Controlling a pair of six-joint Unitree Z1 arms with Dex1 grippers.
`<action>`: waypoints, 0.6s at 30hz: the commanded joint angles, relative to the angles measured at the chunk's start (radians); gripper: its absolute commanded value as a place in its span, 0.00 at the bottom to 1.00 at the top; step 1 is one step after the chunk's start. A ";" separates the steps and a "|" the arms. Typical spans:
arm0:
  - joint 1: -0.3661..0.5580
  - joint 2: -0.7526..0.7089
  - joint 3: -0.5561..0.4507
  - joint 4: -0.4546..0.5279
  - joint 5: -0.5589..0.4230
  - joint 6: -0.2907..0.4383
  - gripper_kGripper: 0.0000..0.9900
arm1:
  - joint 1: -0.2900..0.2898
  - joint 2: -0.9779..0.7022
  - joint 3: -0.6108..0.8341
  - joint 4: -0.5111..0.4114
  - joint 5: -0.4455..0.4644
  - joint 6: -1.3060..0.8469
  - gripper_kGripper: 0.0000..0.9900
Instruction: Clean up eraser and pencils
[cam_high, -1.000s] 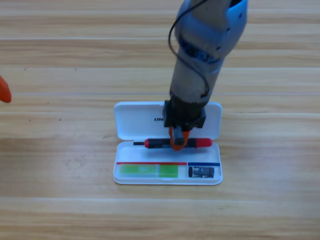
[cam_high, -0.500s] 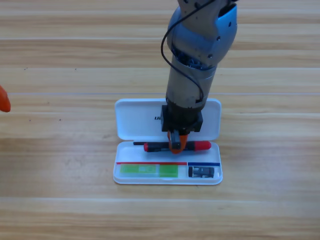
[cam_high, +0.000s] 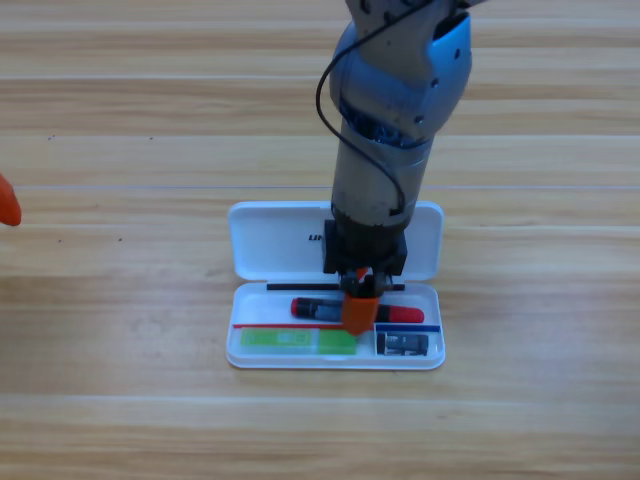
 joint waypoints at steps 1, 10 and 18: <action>0.020 -0.003 0.024 -0.017 -0.017 -0.017 1.00 | 0.061 -0.206 0.073 0.009 0.065 0.014 0.97; 0.020 0.005 -0.039 -0.040 -0.052 -0.027 1.00 | 0.058 -0.617 0.351 -0.163 0.291 0.036 0.97; 0.084 0.279 -0.295 -0.152 -0.139 -0.036 0.81 | 0.018 -0.859 0.750 -0.566 0.415 0.161 0.97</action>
